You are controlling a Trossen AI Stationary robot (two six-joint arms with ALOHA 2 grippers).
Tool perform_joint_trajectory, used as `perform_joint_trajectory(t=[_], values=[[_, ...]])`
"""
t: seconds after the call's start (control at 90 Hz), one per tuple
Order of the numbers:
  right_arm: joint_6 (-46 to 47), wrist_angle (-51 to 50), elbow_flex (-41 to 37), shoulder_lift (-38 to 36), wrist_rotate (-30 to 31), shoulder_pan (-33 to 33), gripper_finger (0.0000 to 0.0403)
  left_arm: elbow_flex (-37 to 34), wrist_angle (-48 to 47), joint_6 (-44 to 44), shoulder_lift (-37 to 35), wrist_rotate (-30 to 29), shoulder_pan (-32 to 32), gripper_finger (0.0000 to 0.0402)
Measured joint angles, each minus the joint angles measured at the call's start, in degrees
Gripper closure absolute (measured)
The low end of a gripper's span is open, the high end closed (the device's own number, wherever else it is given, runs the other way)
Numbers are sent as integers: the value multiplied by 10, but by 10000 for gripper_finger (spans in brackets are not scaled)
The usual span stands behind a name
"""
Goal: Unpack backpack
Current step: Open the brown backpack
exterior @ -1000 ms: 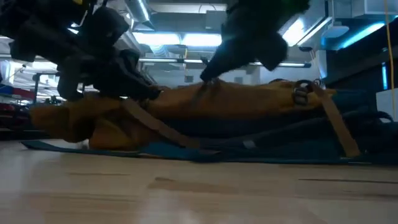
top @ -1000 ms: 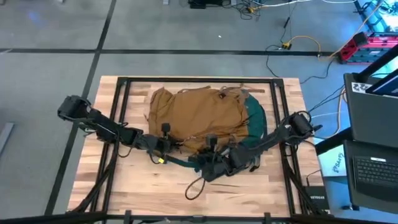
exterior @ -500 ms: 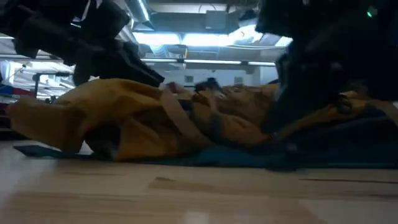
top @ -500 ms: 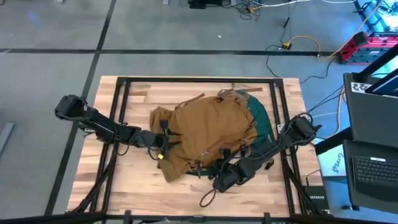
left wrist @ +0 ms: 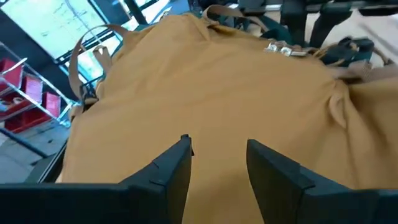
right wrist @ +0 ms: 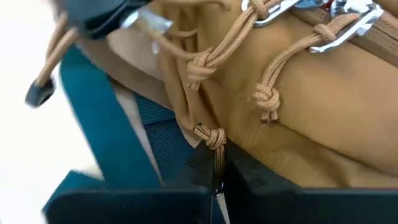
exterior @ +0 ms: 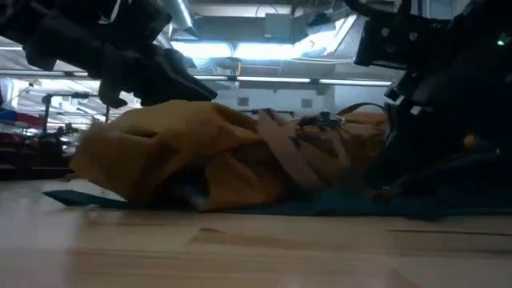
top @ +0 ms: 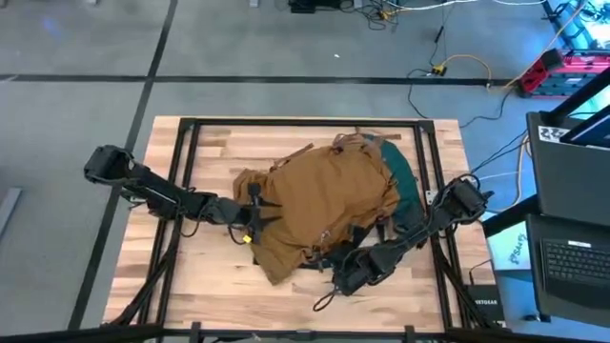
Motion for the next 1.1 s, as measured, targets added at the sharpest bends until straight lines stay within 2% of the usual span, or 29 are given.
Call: perform_joint_trajectory(t=[0.911, 0.978, 1.1], values=[[72, -44, -1, 2, 16, 25, 403, 0, -29, -13, 0, 11, 29, 262], [72, -43, -1, 2, 16, 24, 403, 0, -26, -19, 0, 38, 29, 262], [72, -42, -1, 2, 18, 23, 403, 1, 15, -26, 0, 141, 27, 262]])
